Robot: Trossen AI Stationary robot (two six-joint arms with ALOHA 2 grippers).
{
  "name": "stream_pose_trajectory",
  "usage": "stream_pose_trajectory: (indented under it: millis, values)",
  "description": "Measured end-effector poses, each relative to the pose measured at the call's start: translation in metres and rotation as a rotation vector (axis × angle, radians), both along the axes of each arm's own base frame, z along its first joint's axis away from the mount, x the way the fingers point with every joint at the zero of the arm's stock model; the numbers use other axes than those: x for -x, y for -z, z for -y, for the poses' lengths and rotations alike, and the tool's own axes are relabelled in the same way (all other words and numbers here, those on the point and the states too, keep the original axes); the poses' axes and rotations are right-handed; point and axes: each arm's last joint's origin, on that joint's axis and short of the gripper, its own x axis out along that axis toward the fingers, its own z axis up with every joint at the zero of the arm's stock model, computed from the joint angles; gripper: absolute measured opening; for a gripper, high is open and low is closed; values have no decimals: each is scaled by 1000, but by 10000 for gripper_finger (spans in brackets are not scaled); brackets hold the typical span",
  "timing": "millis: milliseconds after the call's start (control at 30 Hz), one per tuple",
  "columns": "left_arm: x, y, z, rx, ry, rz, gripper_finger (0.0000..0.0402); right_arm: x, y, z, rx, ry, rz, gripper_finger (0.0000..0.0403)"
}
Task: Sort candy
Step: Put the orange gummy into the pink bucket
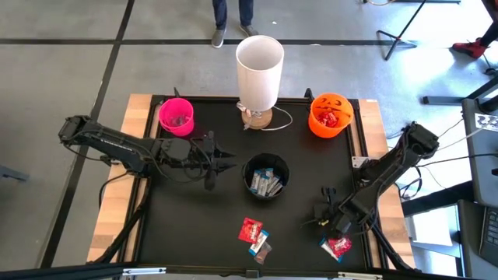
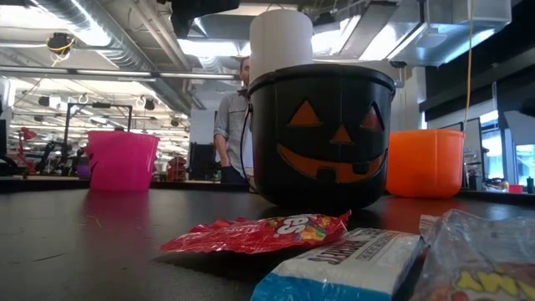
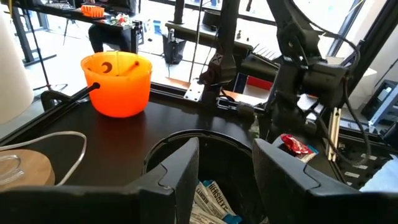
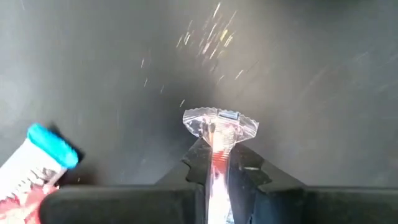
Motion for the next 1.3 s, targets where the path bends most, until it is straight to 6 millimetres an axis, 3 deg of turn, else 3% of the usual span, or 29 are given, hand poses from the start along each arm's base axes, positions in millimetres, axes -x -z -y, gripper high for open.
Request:
stream_pose_trajectory:
  millis: [300, 600, 767, 933, 1133, 1300]
  values:
    - [-2, -1, 0, 0, -2, 15, 142, 0, -55, 35, 25, 63, 355, 17]
    - [-23, 10, -3, -52, -32, 59, 142, -1, -99, 83, 254, 279, 726, 18]
    - [-32, 15, -16, -45, -39, 73, 150, -16, -122, 100, 303, 333, 890, 18]
    - [-39, 20, -31, -43, -72, 77, 190, -36, -141, 119, 324, 311, 1035, 19]
    - [-46, 22, -43, -55, -102, 120, 233, -57, -153, 152, 302, 355, 1170, 19]
    - [-50, 22, -51, -67, -128, 175, 243, -81, -154, 174, 220, 336, 1303, 19]
